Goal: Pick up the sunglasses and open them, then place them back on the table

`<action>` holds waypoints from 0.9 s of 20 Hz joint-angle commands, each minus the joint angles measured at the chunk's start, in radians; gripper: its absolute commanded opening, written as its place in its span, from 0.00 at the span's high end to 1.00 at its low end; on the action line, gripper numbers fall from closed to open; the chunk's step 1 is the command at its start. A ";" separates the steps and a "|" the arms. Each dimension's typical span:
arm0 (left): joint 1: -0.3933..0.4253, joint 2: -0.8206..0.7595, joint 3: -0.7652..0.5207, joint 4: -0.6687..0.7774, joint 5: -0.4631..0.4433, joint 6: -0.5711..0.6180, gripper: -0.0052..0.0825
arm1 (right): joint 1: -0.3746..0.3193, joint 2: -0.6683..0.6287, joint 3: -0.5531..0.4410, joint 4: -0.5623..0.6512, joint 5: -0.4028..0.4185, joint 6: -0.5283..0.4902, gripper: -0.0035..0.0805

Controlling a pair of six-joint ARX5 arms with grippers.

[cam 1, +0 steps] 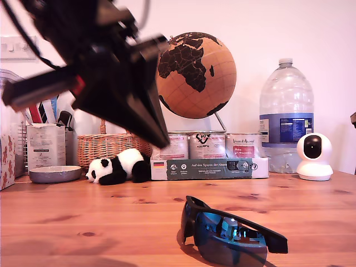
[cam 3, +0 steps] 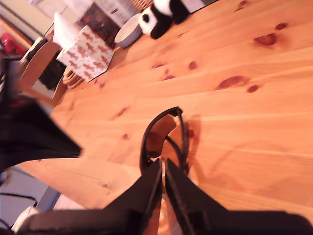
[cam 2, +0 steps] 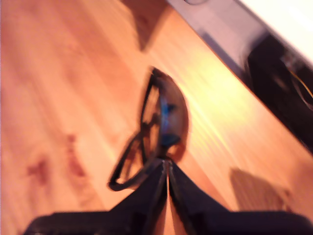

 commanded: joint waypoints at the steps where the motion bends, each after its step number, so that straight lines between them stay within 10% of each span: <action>1: -0.014 0.055 0.030 -0.020 -0.029 0.040 0.92 | 0.011 0.006 -0.007 0.005 -0.003 0.000 0.97; 4: -0.025 0.116 0.066 -0.004 -0.064 0.060 0.67 | 0.021 0.006 -0.007 0.003 -0.003 0.000 0.97; 18: -0.046 0.273 0.122 0.091 -0.088 0.066 0.67 | 0.022 0.006 -0.007 -0.007 0.001 -0.008 0.97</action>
